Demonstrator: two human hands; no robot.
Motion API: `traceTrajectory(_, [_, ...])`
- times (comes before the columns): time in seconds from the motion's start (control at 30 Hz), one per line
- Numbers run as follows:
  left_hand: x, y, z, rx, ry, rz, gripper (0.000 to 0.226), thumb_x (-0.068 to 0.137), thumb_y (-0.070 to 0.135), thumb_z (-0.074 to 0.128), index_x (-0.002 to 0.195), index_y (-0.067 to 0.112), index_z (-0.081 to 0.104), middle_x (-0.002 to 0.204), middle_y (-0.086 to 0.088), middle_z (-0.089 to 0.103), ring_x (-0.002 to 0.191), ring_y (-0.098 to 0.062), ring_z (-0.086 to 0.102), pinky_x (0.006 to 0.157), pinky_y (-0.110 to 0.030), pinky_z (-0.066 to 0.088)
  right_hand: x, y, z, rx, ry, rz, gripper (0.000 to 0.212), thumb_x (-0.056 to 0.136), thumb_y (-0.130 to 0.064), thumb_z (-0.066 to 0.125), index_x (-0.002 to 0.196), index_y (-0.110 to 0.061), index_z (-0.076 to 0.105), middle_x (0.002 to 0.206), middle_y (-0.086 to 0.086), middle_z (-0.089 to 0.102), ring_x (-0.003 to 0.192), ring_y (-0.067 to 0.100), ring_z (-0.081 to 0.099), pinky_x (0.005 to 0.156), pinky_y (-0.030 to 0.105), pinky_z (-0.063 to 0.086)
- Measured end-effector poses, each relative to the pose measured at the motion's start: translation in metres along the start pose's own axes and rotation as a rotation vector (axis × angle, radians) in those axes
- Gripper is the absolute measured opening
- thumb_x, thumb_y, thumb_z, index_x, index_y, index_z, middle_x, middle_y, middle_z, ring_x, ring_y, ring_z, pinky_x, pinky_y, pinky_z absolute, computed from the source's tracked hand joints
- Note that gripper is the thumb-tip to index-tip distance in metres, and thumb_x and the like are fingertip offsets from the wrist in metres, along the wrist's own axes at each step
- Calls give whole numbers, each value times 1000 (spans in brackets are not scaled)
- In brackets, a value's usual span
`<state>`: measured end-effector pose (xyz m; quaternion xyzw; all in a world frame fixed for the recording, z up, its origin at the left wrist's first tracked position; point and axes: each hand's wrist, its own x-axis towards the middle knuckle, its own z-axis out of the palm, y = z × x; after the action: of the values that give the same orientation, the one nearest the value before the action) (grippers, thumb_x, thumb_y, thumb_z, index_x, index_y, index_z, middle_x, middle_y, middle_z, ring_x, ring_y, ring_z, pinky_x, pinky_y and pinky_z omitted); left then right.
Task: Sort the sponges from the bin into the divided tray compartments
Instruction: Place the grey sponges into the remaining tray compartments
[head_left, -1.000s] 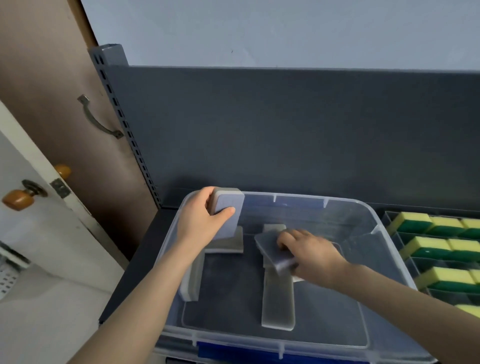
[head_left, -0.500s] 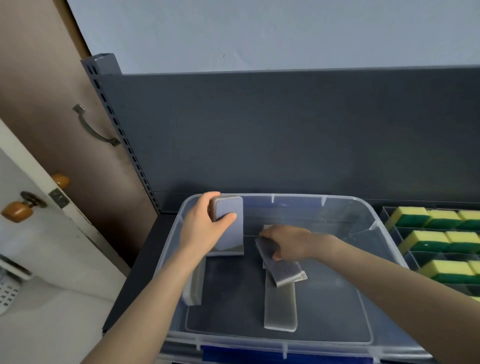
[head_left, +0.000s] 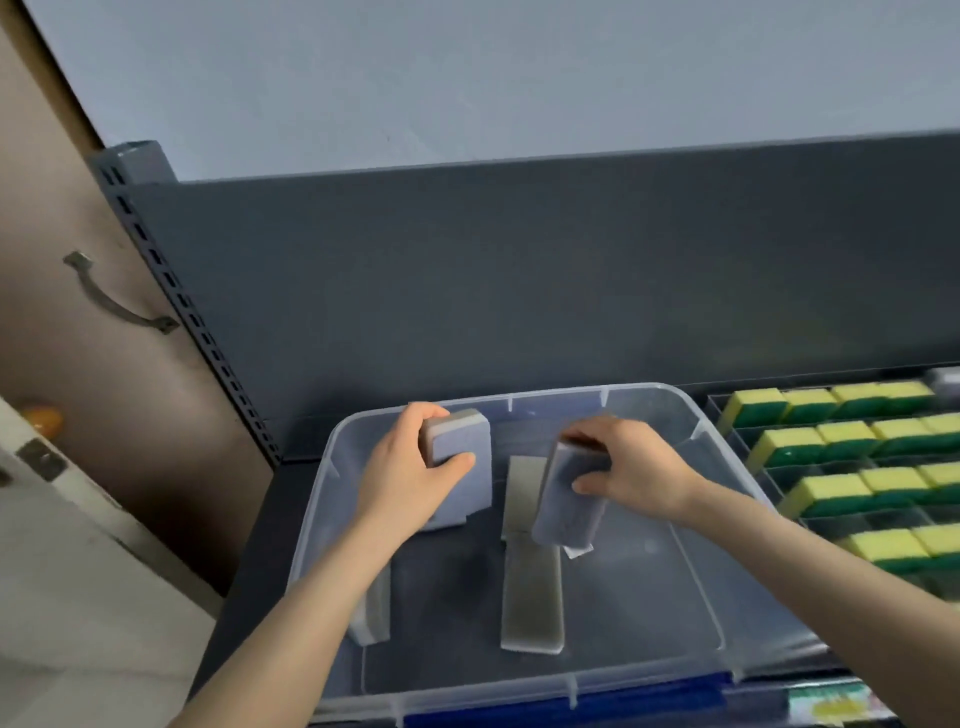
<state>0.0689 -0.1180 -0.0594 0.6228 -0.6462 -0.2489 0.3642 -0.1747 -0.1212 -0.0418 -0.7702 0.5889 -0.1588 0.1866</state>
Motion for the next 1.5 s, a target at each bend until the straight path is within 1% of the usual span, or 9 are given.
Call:
traceTrajectory(0.13, [13, 25, 0, 38, -139, 195, 40, 77, 28, 73, 108, 41, 52, 107, 20, 59, 94, -9, 56, 78, -34, 49, -21, -3, -31, -27, 183, 31, 50, 69, -13, 76, 117, -14, 63, 116, 0, 65, 109, 19, 58, 84, 18, 36])
traceTrajectory(0.23, [24, 49, 7, 29, -196, 312, 41, 76, 25, 75, 111, 36, 56, 109, 17, 60, 94, -9, 56, 82, -35, 50, -41, 0, -44, 8, 305, 83, 53, 66, -9, 77, 117, -14, 63, 115, 1, 66, 109, 19, 59, 87, 20, 38])
traceTrajectory(0.37, [29, 82, 23, -7, -239, 414, 41, 76, 25, 76, 112, 30, 57, 109, 14, 61, 93, -10, 57, 83, -33, 50, -68, 8, -60, 1, 385, 149, 50, 66, -9, 76, 115, -16, 64, 110, 1, 67, 103, 22, 60, 86, 30, 44])
traceTrajectory(0.57, [25, 125, 50, -36, -281, 518, 40, 75, 24, 77, 110, 30, 58, 106, 14, 62, 92, -9, 57, 80, -29, 47, -106, 23, -94, -70, 509, 222, 46, 67, -9, 74, 112, -17, 64, 107, 0, 67, 100, 23, 60, 83, 31, 44])
traceTrajectory(0.87, [3, 201, 105, -66, -313, 632, 39, 75, 21, 76, 109, 29, 59, 104, 14, 61, 91, -11, 56, 79, -35, 50, -165, 67, -142, -124, 575, 274, 45, 70, -8, 73, 113, -18, 64, 105, 0, 66, 96, 23, 58, 77, 31, 43])
traceTrajectory(0.97, [-11, 225, 129, -66, -325, 646, 39, 76, 23, 76, 109, 31, 58, 104, 13, 61, 91, -11, 56, 75, -31, 50, -190, 91, -157, -132, 576, 288, 45, 72, -9, 72, 114, -20, 63, 104, -2, 66, 94, 21, 57, 73, 29, 40])
traceTrajectory(1.2, [-55, 290, 199, -73, -393, 699, 39, 79, 25, 75, 112, 30, 56, 104, 13, 59, 90, -8, 55, 66, -19, 44, -263, 159, -190, -120, 609, 361, 44, 74, -8, 72, 116, -19, 63, 108, 0, 66, 95, 23, 56, 74, 31, 43])
traceTrajectory(1.4, [-92, 343, 261, -91, -394, 715, 39, 77, 23, 75, 110, 30, 56, 106, 12, 61, 92, -10, 56, 67, -18, 44, -327, 216, -219, -114, 649, 405, 46, 72, -7, 73, 116, -17, 63, 109, 0, 67, 97, 23, 59, 82, 33, 46])
traceTrajectory(1.5, [-107, 369, 290, -96, -386, 725, 40, 78, 24, 76, 110, 32, 53, 107, 10, 59, 93, -11, 56, 68, -23, 49, -356, 243, -234, -115, 670, 422, 48, 72, -9, 75, 117, -17, 63, 111, 0, 66, 98, 23, 59, 85, 35, 49])
